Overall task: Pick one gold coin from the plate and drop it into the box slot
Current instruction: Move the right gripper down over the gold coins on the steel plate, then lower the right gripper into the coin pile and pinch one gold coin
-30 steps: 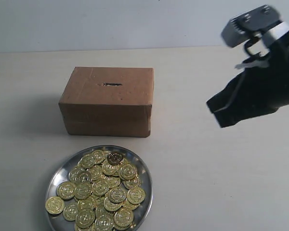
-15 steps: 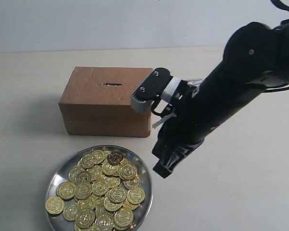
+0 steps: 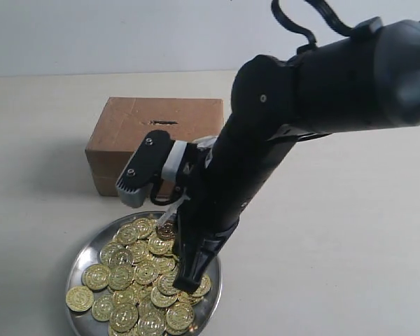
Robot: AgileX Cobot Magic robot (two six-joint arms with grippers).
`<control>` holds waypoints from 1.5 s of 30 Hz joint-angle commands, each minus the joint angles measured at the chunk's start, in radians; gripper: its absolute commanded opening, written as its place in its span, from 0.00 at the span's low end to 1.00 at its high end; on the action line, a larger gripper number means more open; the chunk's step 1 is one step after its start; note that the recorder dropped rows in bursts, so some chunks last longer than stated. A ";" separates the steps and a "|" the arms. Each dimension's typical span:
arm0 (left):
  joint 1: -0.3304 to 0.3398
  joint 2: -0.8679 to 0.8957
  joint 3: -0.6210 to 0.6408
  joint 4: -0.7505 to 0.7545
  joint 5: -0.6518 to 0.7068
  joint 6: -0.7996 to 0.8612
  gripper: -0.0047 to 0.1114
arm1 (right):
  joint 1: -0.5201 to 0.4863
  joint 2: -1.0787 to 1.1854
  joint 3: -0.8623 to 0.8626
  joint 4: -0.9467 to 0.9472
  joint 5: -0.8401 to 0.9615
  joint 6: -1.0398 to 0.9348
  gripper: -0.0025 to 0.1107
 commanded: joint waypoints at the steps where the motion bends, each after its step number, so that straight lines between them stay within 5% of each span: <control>1: -0.005 -0.005 0.003 0.003 -0.005 0.000 0.04 | 0.044 0.046 -0.035 -0.003 0.018 0.008 0.02; 5: -0.005 -0.005 0.003 0.003 -0.005 0.000 0.04 | 0.060 0.093 -0.066 0.001 0.028 0.011 0.07; 14: -0.005 -0.005 0.003 0.003 -0.005 0.000 0.04 | 0.058 0.148 -0.118 -0.043 0.041 0.100 0.40; 18: -0.005 -0.005 0.003 0.003 -0.005 0.000 0.04 | 0.058 0.152 -0.118 -0.058 0.035 0.134 0.47; 29: -0.005 -0.005 0.003 0.003 -0.005 0.000 0.04 | 0.058 0.205 -0.118 -0.156 -0.015 0.152 0.56; 45: -0.005 -0.005 0.003 0.003 -0.005 0.000 0.04 | 0.060 0.209 -0.118 -0.114 -0.016 -0.050 0.56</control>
